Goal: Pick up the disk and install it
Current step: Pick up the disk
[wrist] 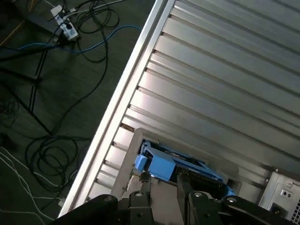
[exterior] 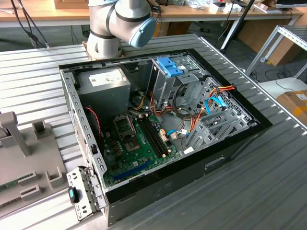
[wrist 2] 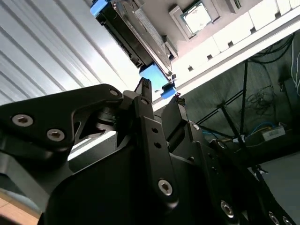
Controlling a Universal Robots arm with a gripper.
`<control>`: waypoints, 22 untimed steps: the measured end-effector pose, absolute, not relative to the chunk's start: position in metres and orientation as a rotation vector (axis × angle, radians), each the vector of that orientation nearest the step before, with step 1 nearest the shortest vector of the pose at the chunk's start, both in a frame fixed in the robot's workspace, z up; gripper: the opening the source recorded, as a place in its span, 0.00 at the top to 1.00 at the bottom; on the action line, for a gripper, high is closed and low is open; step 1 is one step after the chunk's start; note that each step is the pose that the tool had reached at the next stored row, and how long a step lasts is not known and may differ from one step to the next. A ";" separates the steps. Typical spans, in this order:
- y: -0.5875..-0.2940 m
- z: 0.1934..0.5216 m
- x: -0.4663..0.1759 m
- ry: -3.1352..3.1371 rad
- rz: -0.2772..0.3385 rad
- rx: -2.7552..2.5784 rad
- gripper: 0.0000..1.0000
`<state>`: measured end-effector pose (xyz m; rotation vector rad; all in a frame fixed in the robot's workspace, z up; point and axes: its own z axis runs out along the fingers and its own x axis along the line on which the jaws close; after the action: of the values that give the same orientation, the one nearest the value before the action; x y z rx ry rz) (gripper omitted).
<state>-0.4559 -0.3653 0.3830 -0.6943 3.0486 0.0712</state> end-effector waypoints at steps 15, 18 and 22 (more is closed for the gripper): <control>-0.365 0.378 -0.456 2.736 0.075 -1.541 0.64; -0.365 0.377 -0.456 2.652 0.075 -1.686 0.64; -0.365 0.376 -0.456 2.569 0.074 -1.815 0.64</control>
<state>-0.4559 -0.3653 0.3761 -1.8149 2.5689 0.0740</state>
